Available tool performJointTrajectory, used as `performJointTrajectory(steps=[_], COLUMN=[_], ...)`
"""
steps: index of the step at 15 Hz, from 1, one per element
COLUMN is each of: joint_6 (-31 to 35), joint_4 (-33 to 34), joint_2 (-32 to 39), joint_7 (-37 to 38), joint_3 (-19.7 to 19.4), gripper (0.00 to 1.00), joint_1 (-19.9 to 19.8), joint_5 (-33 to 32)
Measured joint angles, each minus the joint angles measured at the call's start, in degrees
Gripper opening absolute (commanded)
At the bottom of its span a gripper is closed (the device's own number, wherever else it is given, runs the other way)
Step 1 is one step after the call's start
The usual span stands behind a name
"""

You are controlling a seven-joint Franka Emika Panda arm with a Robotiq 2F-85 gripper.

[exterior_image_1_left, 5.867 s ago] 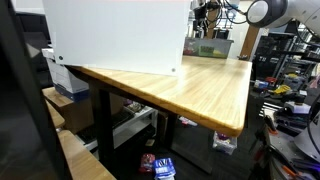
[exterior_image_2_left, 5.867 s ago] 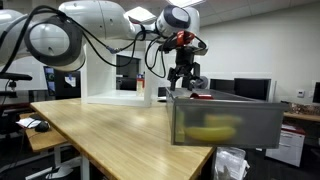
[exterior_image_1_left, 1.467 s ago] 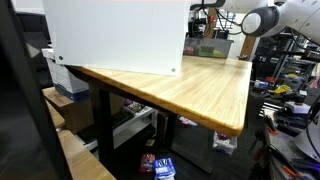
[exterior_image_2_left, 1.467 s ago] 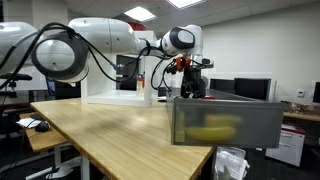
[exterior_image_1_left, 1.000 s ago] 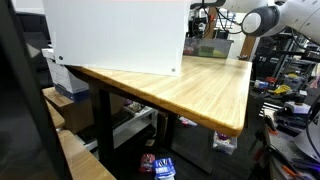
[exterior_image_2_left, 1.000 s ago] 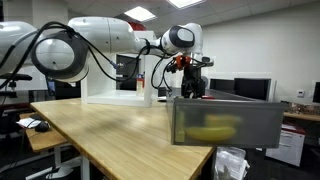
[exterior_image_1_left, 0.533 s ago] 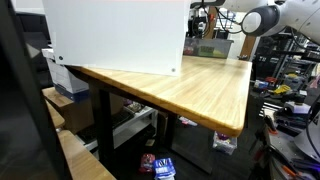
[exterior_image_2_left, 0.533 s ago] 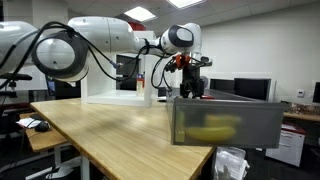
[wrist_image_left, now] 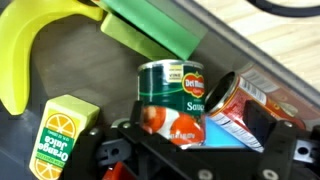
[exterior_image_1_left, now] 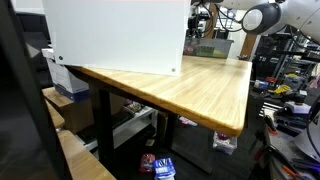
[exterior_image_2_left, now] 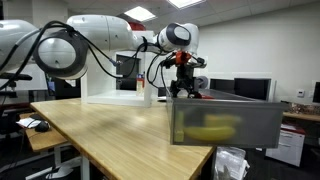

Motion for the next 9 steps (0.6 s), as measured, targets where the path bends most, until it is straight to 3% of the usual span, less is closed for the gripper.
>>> performJointTrajectory(steps=[9], joint_6=[-2.0], joint_4=[-0.4], joint_2=[-0.2], joint_7=[-3.9], joint_3=[0.1], gripper=[1.0], joint_1=[-0.5], joint_5=[0.0])
